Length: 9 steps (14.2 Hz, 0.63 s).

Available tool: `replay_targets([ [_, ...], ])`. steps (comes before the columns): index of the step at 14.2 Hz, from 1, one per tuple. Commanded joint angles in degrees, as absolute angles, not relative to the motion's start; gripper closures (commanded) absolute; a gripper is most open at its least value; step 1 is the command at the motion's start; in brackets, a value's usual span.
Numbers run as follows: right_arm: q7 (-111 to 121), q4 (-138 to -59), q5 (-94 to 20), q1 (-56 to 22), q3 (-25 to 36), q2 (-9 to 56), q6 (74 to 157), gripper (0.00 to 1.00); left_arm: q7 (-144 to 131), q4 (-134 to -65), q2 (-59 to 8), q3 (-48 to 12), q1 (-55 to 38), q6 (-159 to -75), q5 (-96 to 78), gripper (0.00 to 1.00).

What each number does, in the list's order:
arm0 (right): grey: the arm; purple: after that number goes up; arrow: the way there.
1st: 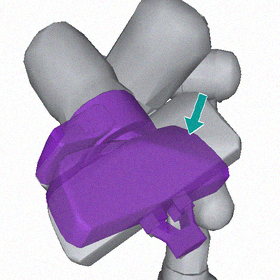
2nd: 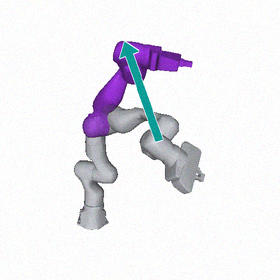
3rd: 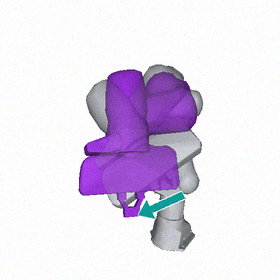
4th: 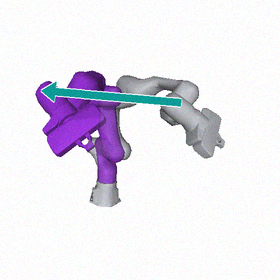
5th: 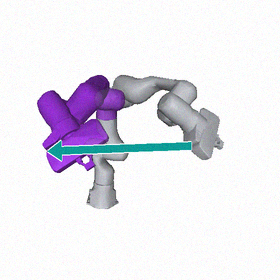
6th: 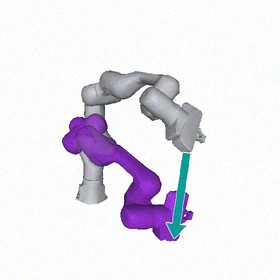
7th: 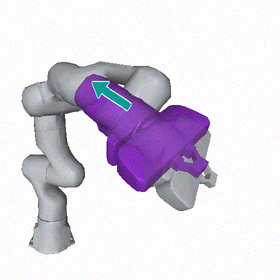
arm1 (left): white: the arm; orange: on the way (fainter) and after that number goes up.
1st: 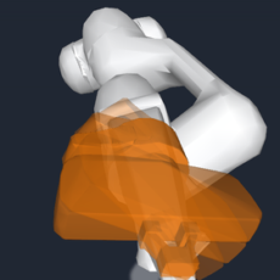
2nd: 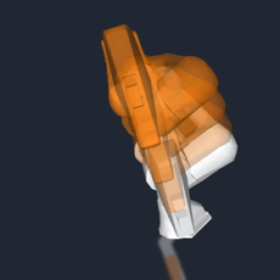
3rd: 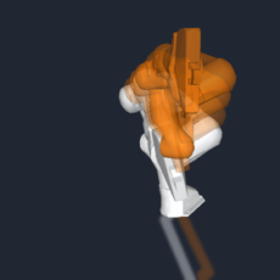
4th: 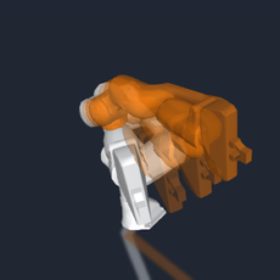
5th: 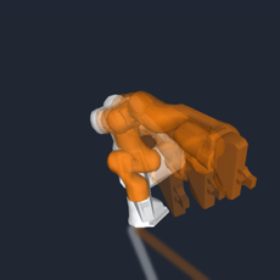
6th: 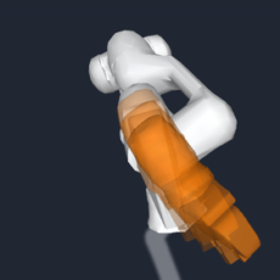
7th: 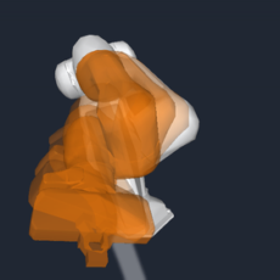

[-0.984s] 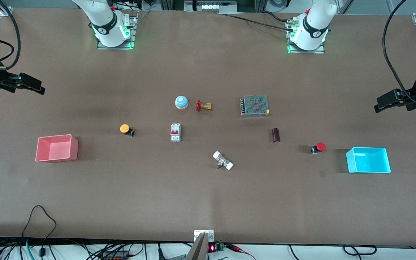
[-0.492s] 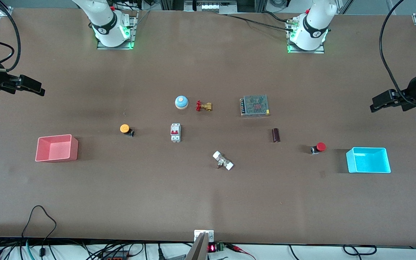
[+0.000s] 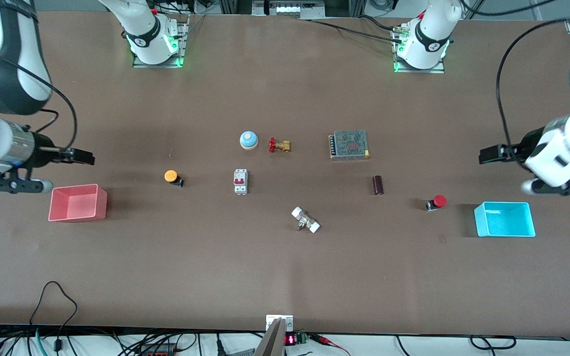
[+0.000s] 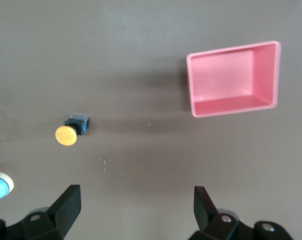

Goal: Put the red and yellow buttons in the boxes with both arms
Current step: 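Reach the right gripper to the yellow button while the left gripper reaches the red button, then lower and close the right gripper on the yellow button while the left grasps red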

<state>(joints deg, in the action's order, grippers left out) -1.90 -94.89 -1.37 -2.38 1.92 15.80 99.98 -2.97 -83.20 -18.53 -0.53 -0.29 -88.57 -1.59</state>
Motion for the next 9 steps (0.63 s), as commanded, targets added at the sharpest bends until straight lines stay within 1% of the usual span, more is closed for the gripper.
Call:
replay_targets([
  [1,-1.9,-102.2,-1.4,-6.1,2.4,14.1,107.9,0.0,-1.7,-84.0,-23.8,-0.4,-1.0,-94.2,-1.9,0.0],
  [4,-2.5,-108.3,-1.3,-8.1,2.3,13.5,116.7,0.0,-1.5,-94.2,-27.4,-0.4,-1.1,-110.5,-2.5,0.0],
  [5,-2.5,-109.7,-1.3,-8.5,2.3,13.5,119.2,0.0,-1.5,-95.7,-28.0,-0.5,-1.1,-113.2,-2.5,0.0],
  [7,-2.9,-112.3,-1.4,-9.1,2.3,13.6,123.6,0.0,-1.5,-95.9,-30.0,-0.5,-1.1,-115.0,-2.8,0.0],
  [9,-5.5,-113.4,-1.4,-11.1,2.4,14.1,125.7,0.0,-1.6,-96.7,-32.4,-0.5,-1.1,-117.8,-2.9,0.0],
])
